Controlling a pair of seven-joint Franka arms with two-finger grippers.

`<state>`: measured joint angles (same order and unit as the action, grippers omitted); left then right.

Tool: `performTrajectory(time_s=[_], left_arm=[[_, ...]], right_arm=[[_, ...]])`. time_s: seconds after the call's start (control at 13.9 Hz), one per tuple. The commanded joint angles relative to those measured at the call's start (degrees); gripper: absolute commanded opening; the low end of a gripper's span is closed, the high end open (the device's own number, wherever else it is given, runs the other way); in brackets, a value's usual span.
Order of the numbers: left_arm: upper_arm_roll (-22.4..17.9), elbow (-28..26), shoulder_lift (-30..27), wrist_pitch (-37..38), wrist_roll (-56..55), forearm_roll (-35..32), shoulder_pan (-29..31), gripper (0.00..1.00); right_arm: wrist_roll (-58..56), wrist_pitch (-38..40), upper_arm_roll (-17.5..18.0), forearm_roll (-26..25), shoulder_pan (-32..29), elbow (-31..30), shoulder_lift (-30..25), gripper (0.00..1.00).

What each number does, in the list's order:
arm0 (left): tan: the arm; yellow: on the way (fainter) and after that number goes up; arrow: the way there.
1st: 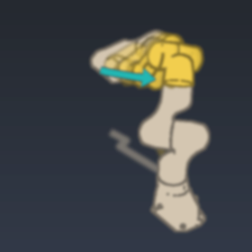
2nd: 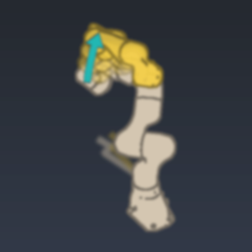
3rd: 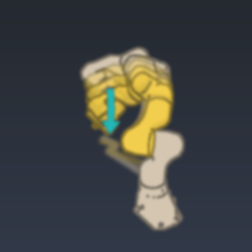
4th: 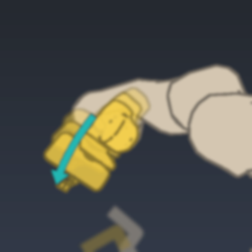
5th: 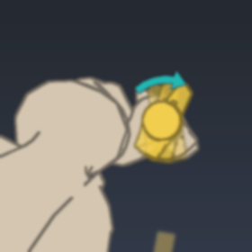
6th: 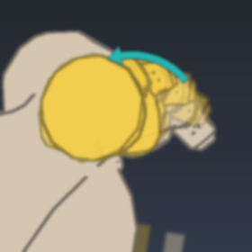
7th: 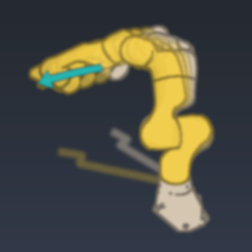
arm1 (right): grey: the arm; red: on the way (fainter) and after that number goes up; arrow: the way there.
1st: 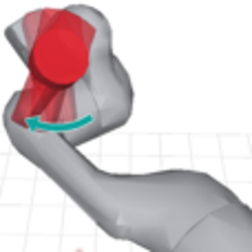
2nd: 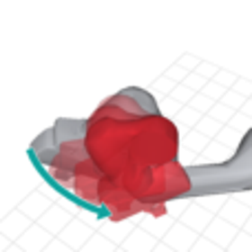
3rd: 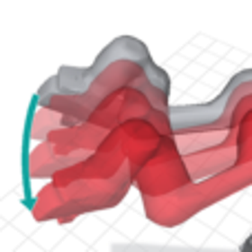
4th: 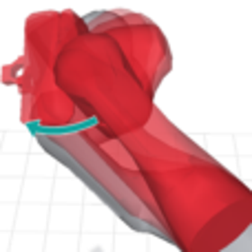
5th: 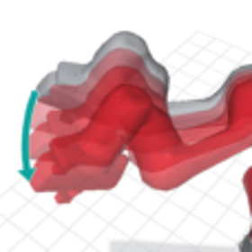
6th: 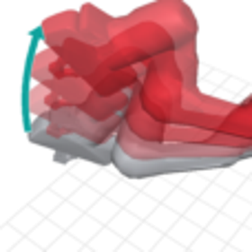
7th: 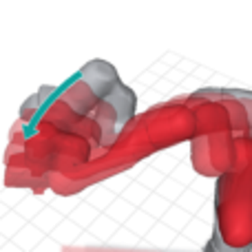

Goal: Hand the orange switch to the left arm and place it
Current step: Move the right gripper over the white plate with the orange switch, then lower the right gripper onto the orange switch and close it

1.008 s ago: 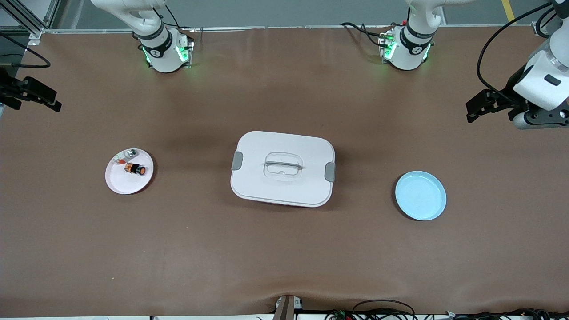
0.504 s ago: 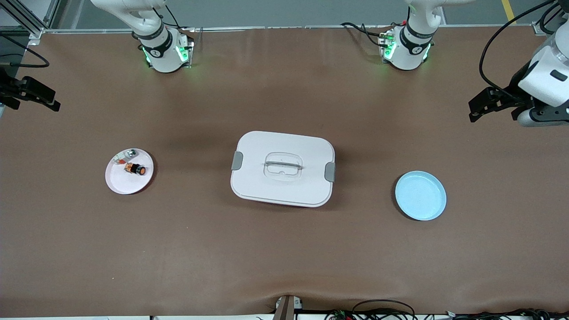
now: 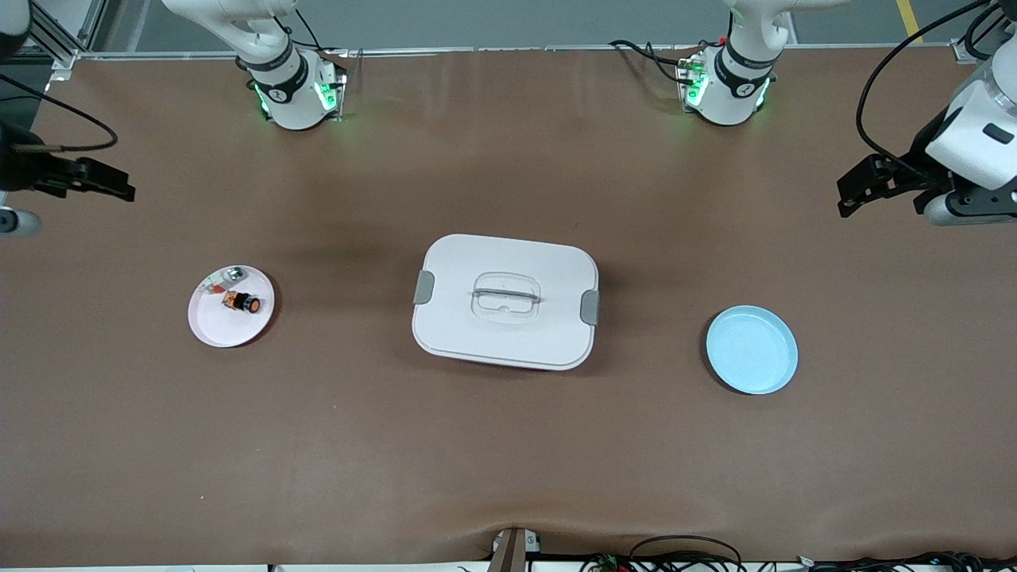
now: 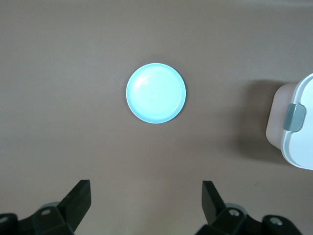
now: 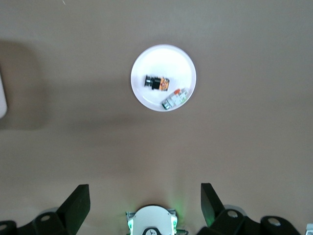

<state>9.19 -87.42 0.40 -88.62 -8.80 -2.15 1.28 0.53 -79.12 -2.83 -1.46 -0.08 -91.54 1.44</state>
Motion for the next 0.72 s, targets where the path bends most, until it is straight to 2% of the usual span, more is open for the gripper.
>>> performTrajectory(time_s=[0.0, 0.65], left_arm=[[0.12, 1.02, 0.39, 1.34, 0.89, 0.04, -0.31, 1.0], [2.5, 1.02, 0.04, 4.15, 0.36, 0.22, -0.05, 1.0]], right_arm=[[0.96, -4.18, 0.28, -0.47, -0.36, -6.96, -0.56, 1.0], [1.57, -31.77, 0.19, 0.14, -1.41, -33.42, -4.78, 1.0]])
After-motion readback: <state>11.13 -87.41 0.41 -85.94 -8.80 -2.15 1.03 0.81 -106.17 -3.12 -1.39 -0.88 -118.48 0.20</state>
